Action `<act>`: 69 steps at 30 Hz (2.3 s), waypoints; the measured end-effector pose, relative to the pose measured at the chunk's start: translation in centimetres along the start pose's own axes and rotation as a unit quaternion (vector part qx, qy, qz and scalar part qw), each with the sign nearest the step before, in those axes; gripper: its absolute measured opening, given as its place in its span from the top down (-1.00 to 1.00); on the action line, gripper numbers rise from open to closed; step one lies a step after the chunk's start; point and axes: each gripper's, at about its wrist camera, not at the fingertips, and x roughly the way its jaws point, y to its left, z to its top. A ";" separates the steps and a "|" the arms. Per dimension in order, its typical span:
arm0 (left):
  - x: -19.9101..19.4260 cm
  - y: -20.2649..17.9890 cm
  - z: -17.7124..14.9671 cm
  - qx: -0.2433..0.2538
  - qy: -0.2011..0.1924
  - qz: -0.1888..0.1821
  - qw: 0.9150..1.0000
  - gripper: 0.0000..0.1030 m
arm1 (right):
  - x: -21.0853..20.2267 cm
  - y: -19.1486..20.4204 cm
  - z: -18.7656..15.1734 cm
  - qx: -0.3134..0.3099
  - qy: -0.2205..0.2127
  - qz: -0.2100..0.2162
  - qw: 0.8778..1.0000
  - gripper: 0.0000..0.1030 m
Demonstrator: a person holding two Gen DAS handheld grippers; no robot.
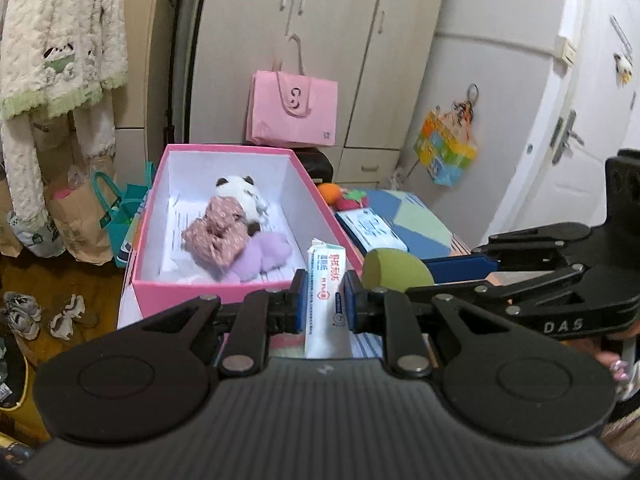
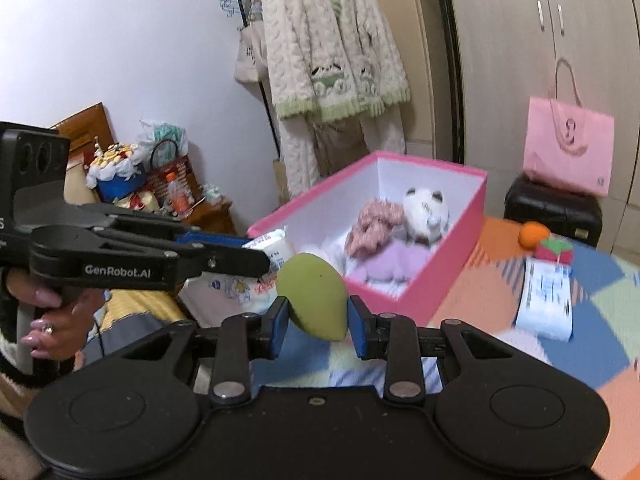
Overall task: Organize soft objects
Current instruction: 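Lift and carry the tube box and green sponge with both grippers over the pink box, then open both grippers to drop the tube box and sponge into the box, then move the left gripper toward the white wet-wipes pack on the bed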
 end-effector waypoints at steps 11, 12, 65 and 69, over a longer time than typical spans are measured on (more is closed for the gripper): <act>5.8 5.8 4.8 -0.039 -0.040 0.052 0.997 0.66 | 7.8 -3.0 5.3 -0.015 -0.013 -0.053 0.998 0.28; 6.6 6.1 5.1 -0.036 -0.043 0.064 0.996 0.66 | 8.6 -3.5 5.6 -0.015 -0.010 -0.065 0.998 0.28; -0.7 1.5 3.5 0.127 -0.029 0.141 0.981 -0.91 | 3.5 0.5 5.0 -0.036 0.052 -0.040 0.997 -0.41; -2.0 0.8 2.6 0.137 -0.019 0.141 0.980 -0.94 | 1.8 1.7 4.3 -0.046 0.053 -0.034 0.997 -0.41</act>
